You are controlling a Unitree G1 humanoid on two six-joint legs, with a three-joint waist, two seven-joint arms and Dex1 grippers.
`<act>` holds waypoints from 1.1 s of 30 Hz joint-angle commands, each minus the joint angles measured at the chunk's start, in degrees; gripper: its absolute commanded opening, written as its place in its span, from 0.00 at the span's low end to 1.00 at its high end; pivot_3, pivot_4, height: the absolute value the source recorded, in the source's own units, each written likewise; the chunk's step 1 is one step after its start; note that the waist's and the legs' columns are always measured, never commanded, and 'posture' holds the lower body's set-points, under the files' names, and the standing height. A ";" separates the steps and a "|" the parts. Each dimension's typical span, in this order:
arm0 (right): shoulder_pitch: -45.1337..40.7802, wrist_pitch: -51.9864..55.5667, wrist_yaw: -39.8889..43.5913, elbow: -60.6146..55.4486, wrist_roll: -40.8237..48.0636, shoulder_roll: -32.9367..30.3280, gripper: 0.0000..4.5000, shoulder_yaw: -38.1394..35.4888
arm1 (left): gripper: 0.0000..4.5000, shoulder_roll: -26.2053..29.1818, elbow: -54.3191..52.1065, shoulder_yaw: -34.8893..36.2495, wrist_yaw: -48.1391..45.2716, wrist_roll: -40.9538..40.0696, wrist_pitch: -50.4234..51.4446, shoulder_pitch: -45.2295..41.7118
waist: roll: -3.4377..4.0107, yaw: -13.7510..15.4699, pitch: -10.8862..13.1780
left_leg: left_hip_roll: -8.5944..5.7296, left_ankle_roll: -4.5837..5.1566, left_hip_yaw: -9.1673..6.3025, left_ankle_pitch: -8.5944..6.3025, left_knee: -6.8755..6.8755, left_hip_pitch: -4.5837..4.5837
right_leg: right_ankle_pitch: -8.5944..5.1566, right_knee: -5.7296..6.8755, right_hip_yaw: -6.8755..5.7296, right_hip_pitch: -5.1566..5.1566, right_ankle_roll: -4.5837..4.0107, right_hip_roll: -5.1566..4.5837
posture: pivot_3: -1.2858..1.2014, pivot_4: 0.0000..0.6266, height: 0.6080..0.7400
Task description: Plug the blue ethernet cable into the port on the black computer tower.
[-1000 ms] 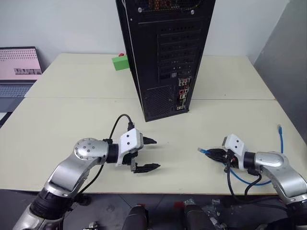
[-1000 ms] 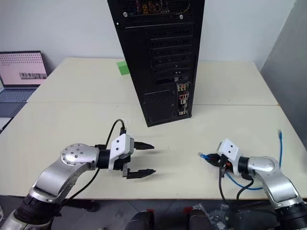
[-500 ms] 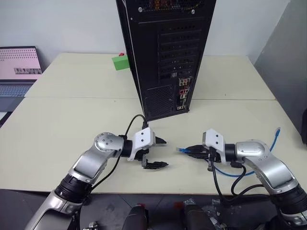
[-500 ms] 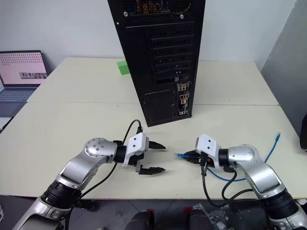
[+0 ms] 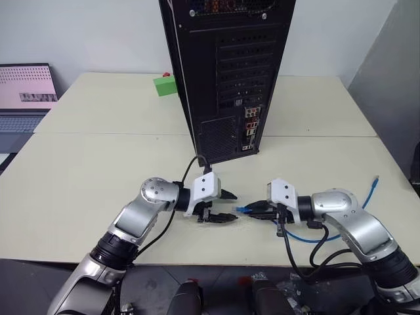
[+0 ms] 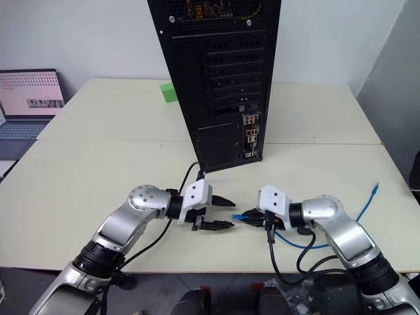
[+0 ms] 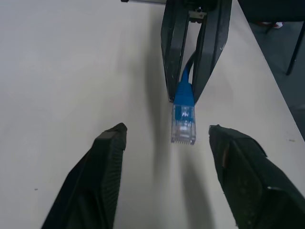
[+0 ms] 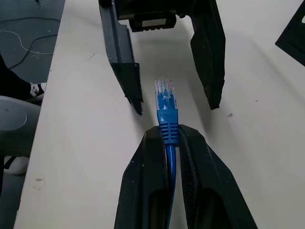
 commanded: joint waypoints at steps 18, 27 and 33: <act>-2.20 -1.36 4.75 -0.49 -0.58 -3.85 0.46 -2.05 | 0.07 -0.85 0.48 1.10 0.23 1.20 -4.94 0.83 | 0.00 0.03 0.00 | -0.01 0.00 0.00 0.00 0.01 0.00 | 0.00 -0.01 0.00 0.01 0.00 0.00 | 0.52 0.24 1.00; -1.11 10.07 6.19 -2.97 11.96 -6.73 0.91 -11.88 | 0.07 -1.41 3.99 2.36 7.09 9.23 -29.50 4.28 | 0.00 0.04 0.00 | 0.01 0.00 -0.02 0.00 0.01 0.00 | 0.00 -0.01 0.00 0.01 -0.01 0.00 | 0.52 0.24 1.00; -0.87 21.10 0.85 -3.39 21.08 -2.31 0.92 -16.13 | 0.07 -0.55 15.53 2.77 20.00 23.16 -64.41 2.71 | 0.00 0.19 0.00 | -0.01 0.00 -0.01 0.00 0.01 0.00 | 0.02 -0.02 0.02 0.02 -0.01 -0.03 | 0.52 0.24 1.00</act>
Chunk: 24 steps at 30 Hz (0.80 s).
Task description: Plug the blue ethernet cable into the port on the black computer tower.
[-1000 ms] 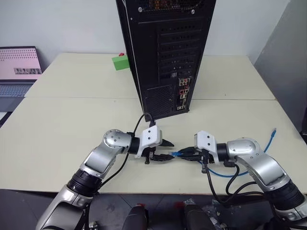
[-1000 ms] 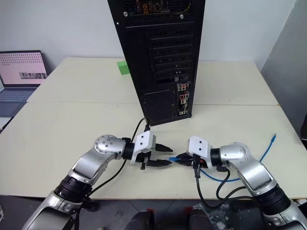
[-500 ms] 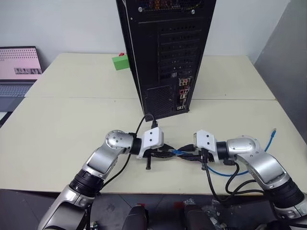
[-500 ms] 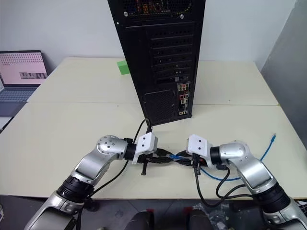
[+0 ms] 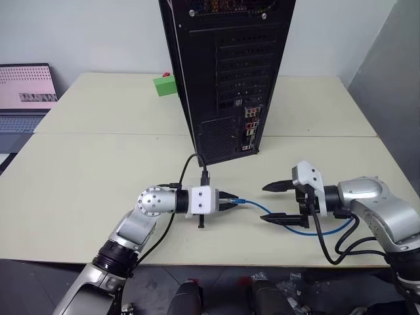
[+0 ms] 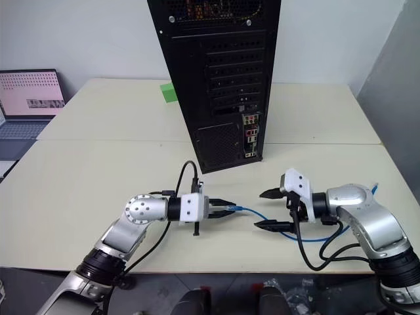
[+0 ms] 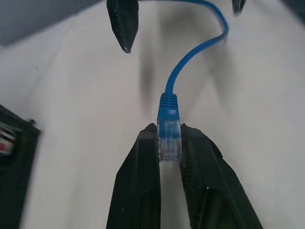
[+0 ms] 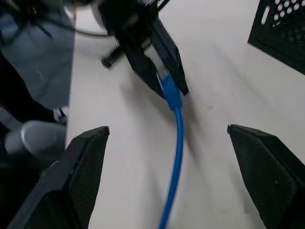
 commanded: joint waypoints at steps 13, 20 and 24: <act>-0.26 12.88 -10.63 -3.34 12.35 9.98 0.92 -2.62 | 0.07 0.66 14.12 2.28 22.58 16.52 -33.19 -5.29 | 0.01 -0.06 -0.01 | -0.02 0.00 0.00 0.00 0.00 -0.02 | 0.00 0.04 -0.04 -0.03 0.02 0.00 | 0.52 0.24 1.00; -0.74 13.02 -12.25 -3.12 12.49 11.96 0.76 -1.28 | 0.07 0.96 13.48 1.88 24.63 17.55 -33.32 -5.48 | 0.01 -0.07 -0.01 | -0.02 0.00 0.00 0.00 0.00 -0.02 | 0.01 0.04 -0.04 -0.03 0.02 0.00 | 0.52 0.24 1.00; -0.95 12.66 -12.48 -2.84 12.12 12.19 0.56 -0.85 | 0.07 1.15 12.77 1.65 25.30 17.90 -33.16 -5.29 | 0.01 -0.06 -0.01 | -0.02 0.00 0.00 0.00 0.00 -0.02 | 0.01 0.04 -0.04 -0.02 0.02 0.00 | 0.52 0.24 1.00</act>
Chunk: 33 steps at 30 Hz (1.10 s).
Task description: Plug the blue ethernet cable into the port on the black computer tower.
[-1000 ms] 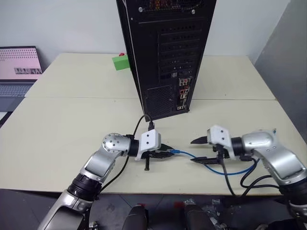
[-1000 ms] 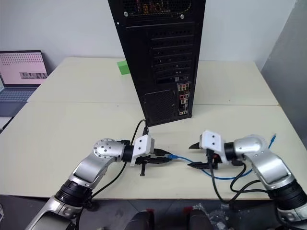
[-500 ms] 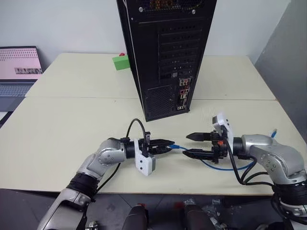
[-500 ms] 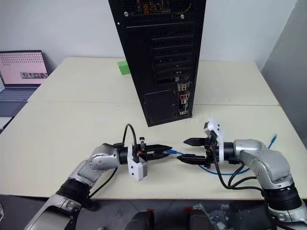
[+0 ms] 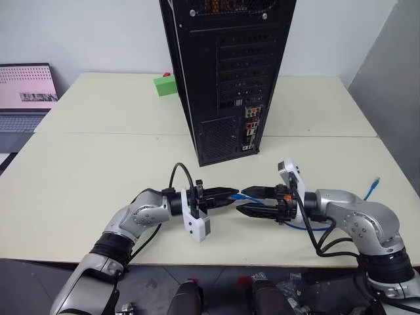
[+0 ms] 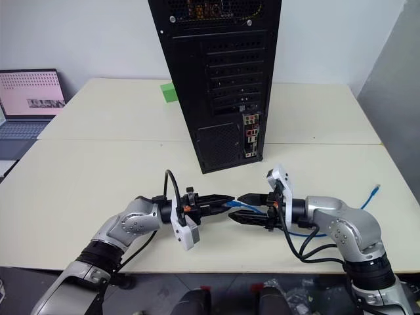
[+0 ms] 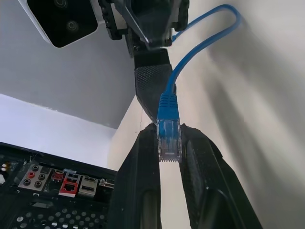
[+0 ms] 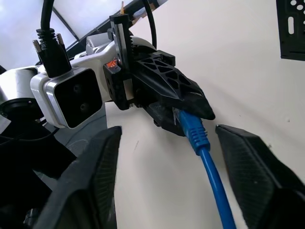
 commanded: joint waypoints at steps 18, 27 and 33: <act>-3.63 0.66 0.27 1.27 1.71 0.58 0.00 0.41 | 0.07 0.34 -3.22 -0.07 4.38 1.75 -0.81 -0.47 | 0.00 -0.02 0.00 | 0.00 0.00 0.00 0.00 0.00 0.00 | 0.00 0.00 0.00 0.00 0.00 0.00 | 0.52 0.24 1.00; -5.56 1.29 2.18 3.09 1.03 -1.17 0.00 0.24 | 0.39 1.47 -2.30 -0.91 2.83 -0.85 4.99 0.74 | 0.00 -0.02 0.00 | 0.00 0.00 -0.01 0.00 -0.01 0.00 | 0.00 0.01 -0.01 -0.01 0.00 0.00 | 0.52 0.24 1.00; -2.65 -2.26 -0.50 1.11 -1.74 -3.91 0.00 -3.39 | 0.66 0.72 -8.31 0.22 -5.32 -17.07 23.24 6.48 | 0.01 -0.03 -0.01 | 0.01 0.00 -0.01 0.00 -0.01 0.00 | 0.00 0.01 -0.01 -0.01 0.00 0.00 | 0.52 0.24 1.00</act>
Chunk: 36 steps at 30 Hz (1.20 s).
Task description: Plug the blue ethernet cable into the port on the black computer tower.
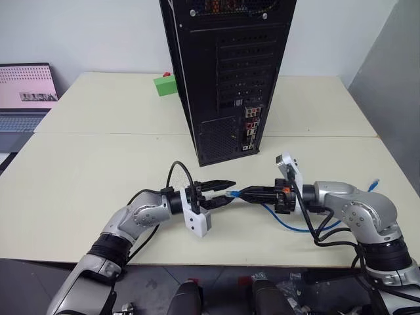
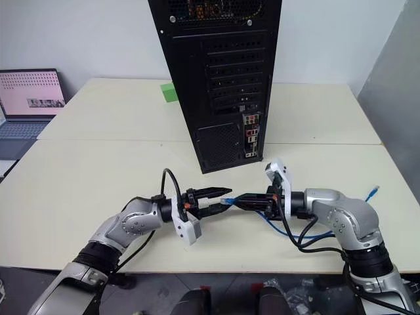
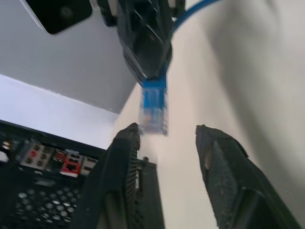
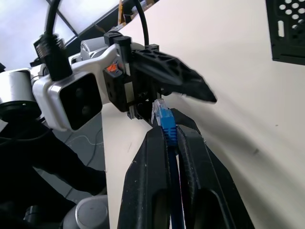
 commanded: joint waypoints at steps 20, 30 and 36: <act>0.47 -10.79 -36.40 -11.22 -15.37 14.84 0.00 -5.79 | 0.91 -18.40 -36.89 6.92 14.60 -17.36 70.00 4.97 | 0.00 0.00 0.00 | 0.00 -0.01 -0.05 0.01 0.00 -0.01 | 0.00 0.00 0.01 0.00 0.01 0.03 | 0.52 0.24 1.00; -4.11 -12.25 -44.68 -5.69 -19.69 23.38 0.00 -5.58 | 0.91 -22.05 -34.76 7.08 18.65 -13.73 69.48 1.96 | 0.00 0.04 0.00 | -0.01 -0.02 -0.03 0.01 -0.01 -0.03 | 0.00 -0.02 0.02 -0.02 0.00 0.03 | 0.52 0.24 1.00; -5.85 -13.21 -48.24 -2.68 -21.88 27.13 0.00 -5.59 | 0.91 -22.55 -35.03 6.90 19.25 -12.68 69.31 2.06 | 0.00 0.00 0.00 | 0.00 -0.02 -0.03 0.01 -0.03 -0.02 | 0.00 -0.01 0.02 -0.04 0.00 0.03 | 0.52 0.24 1.00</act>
